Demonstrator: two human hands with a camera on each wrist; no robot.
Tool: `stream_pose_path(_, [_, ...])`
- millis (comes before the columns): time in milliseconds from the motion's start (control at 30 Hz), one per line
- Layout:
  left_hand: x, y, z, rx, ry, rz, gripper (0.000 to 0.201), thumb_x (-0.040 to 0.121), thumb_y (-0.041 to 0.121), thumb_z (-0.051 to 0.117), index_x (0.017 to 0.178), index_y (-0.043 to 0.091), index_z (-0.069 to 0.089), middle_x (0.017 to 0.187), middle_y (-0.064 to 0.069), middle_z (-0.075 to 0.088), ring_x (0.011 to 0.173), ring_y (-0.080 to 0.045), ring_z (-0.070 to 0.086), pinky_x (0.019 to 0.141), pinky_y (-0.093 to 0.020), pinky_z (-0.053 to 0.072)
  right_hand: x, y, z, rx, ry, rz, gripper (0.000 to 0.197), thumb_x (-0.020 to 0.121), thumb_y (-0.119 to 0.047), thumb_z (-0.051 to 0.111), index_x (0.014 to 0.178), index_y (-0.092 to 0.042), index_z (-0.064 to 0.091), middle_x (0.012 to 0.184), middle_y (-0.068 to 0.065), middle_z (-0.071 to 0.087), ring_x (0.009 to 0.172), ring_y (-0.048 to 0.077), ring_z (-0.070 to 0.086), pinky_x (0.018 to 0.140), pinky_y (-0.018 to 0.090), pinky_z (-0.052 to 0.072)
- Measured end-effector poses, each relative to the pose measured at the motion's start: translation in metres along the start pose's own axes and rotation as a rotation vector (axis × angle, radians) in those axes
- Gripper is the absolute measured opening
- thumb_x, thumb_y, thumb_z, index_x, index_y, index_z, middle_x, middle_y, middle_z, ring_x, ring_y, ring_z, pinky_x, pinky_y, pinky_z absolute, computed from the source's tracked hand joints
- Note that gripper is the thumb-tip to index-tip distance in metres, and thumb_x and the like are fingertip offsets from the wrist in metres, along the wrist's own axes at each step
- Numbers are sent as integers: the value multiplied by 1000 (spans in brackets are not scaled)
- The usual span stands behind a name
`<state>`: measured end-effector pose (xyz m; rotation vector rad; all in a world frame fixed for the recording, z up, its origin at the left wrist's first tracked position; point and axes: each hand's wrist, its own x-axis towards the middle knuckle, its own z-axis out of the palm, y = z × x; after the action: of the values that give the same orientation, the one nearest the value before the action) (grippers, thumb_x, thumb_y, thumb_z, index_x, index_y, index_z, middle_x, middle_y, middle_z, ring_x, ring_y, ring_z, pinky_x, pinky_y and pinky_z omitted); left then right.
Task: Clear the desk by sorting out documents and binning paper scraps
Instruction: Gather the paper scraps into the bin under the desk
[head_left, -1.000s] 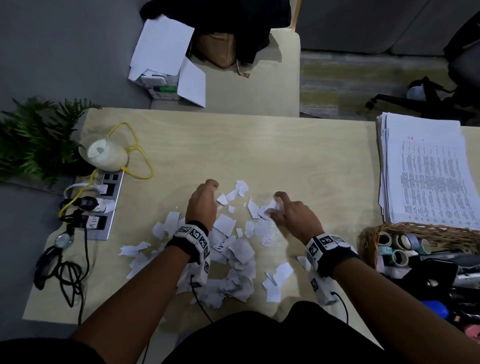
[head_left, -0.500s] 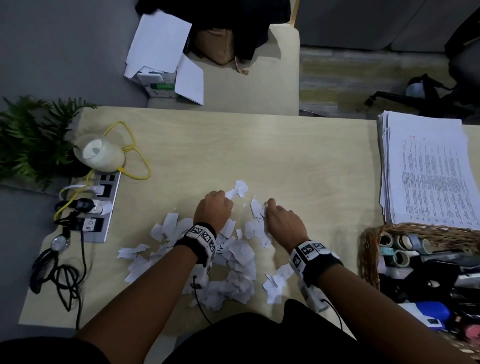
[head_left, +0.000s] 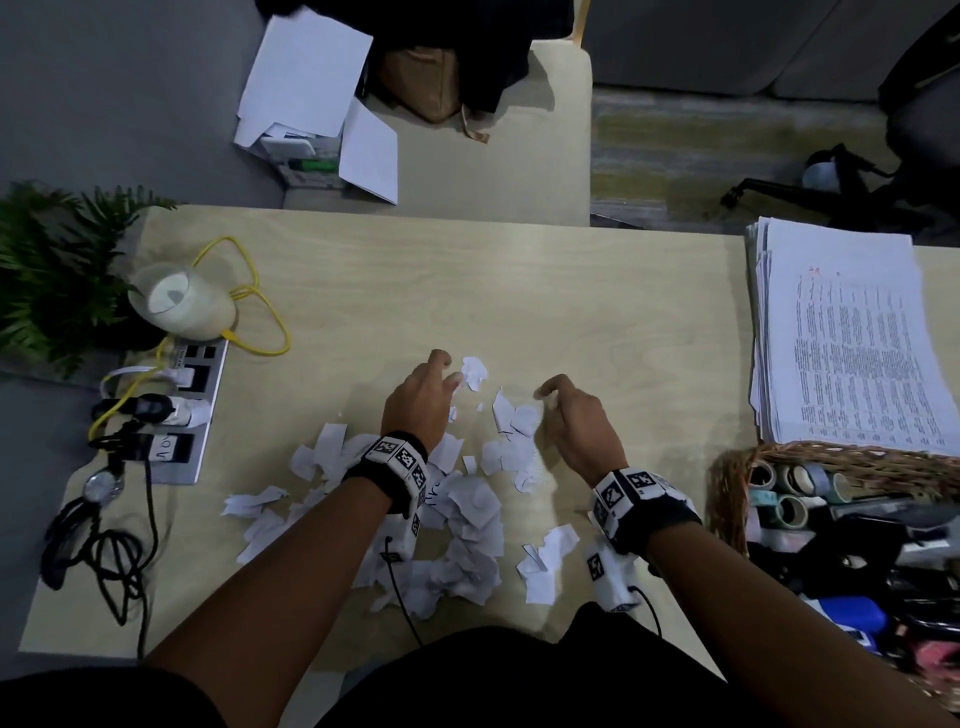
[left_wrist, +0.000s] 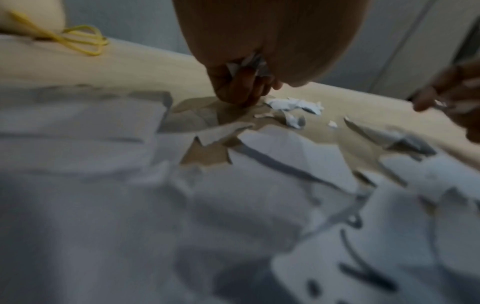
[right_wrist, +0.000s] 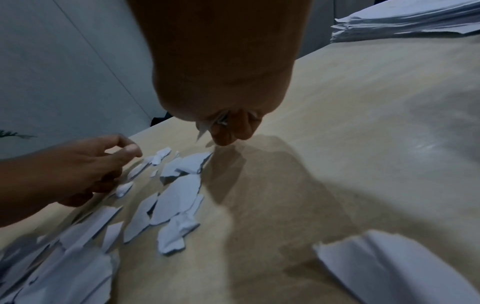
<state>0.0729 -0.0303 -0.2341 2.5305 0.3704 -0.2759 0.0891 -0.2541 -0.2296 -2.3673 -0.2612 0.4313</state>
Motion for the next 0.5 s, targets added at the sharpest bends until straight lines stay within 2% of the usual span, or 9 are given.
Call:
stream_pose_path(67, [0, 2, 3, 177, -47, 30, 32, 98, 40, 46, 113, 12, 46, 96, -8, 60, 80, -33, 59, 60, -35, 43, -2, -8, 3, -57, -89, 23, 20, 101, -33, 35, 105, -17, 47, 78, 5, 63, 73, 30, 59, 63, 43, 48])
stream_pose_path(133, [-1, 3, 8, 306, -38, 89, 32, 99, 38, 47, 110, 9, 49, 92, -11, 57, 77, -34, 59, 55, -34, 36, -3, -13, 6, -229, -160, 20, 35, 98, -51, 39, 111, -19, 44, 88, 4, 63, 74, 32, 59, 60, 38, 46])
stream_pose_path(167, [-3, 3, 9, 308, -29, 113, 28, 100, 33, 46, 107, 6, 51, 91, -13, 57, 75, -35, 59, 54, -34, 34, -4, -14, 8, -350, -182, -7, 40, 96, -54, 42, 114, -18, 44, 91, 4, 62, 73, 34, 60, 58, 37, 46])
stream_pose_path(267, [-2, 4, 7, 251, -13, 133, 15, 99, 15, 46, 99, 2, 53, 93, -17, 56, 72, -38, 60, 54, -34, 33, -7, -15, 15, -538, -190, -43, 29, 101, -40, 40, 111, -13, 45, 91, 8, 58, 71, 37, 62, 52, 36, 44])
stream_pose_path(333, [-3, 7, 1, 226, 8, 165, 4, 89, 2, 54, 86, 4, 53, 86, -15, 52, 66, -36, 57, 51, -33, 34, -8, -15, 16, -493, -125, -34, 23, 103, -31, 35, 101, -11, 45, 84, 9, 55, 64, 37, 59, 47, 33, 33])
stream_pose_path(367, [-1, 8, 0, 192, 47, 139, 12, 85, -2, 54, 79, 7, 48, 82, -11, 48, 65, -35, 52, 52, -34, 34, -8, -15, 14, -459, -82, -22, 22, 103, -27, 35, 97, -10, 46, 80, 9, 53, 60, 36, 57, 46, 32, 29])
stream_pose_path(433, [4, 10, -3, 6, 48, 34, 17, 84, -3, 43, 77, 11, 37, 78, -8, 42, 68, -33, 42, 59, -36, 32, -9, -21, 5, -404, -72, -86, 23, 99, -11, 35, 88, -5, 54, 76, 10, 49, 56, 33, 51, 40, 31, 25])
stream_pose_path(467, [6, 11, -3, -58, 32, 14, 16, 84, -3, 37, 77, 12, 35, 77, -8, 44, 68, -33, 41, 59, -38, 33, -9, -21, 3, -390, -107, -132, 25, 92, -1, 36, 81, -2, 58, 72, 11, 48, 57, 31, 49, 36, 31, 23])
stream_pose_path(500, [7, 13, -3, -89, 24, 3, 17, 82, -4, 33, 79, 12, 36, 77, -8, 48, 70, -34, 45, 59, -40, 37, -6, -18, 1, -409, -72, -176, 21, 86, 3, 42, 74, -1, 58, 70, 12, 47, 58, 30, 49, 34, 30, 25])
